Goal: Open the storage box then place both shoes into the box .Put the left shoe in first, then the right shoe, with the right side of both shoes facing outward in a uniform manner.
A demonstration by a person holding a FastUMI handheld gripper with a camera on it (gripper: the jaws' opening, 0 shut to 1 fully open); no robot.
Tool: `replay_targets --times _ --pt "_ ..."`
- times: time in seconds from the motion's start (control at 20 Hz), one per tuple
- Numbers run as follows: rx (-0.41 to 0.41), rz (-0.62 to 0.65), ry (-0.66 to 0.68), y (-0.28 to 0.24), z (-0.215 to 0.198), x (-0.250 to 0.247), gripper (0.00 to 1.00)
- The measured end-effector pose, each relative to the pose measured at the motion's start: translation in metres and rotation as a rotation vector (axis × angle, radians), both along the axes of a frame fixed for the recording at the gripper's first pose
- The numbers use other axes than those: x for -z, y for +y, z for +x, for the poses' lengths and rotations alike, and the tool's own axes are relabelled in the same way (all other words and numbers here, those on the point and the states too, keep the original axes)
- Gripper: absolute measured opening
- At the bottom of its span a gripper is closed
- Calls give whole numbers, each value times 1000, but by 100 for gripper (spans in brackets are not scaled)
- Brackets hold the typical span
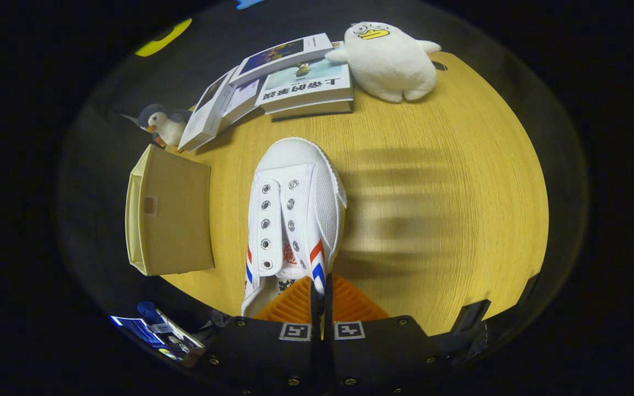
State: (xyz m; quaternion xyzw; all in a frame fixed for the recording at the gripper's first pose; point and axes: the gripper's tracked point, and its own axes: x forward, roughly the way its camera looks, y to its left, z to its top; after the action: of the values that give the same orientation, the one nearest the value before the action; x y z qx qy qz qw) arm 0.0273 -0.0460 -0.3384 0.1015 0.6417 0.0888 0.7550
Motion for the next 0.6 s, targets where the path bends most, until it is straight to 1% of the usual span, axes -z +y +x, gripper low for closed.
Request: replay_targets --times 0.15,0.35,0.6 --pt "-13 19 -28 13 5 -18 1" --pt "-44 12 -67 29 13 -40 1" --pt "-88 28 -93 60 23 -65 1"
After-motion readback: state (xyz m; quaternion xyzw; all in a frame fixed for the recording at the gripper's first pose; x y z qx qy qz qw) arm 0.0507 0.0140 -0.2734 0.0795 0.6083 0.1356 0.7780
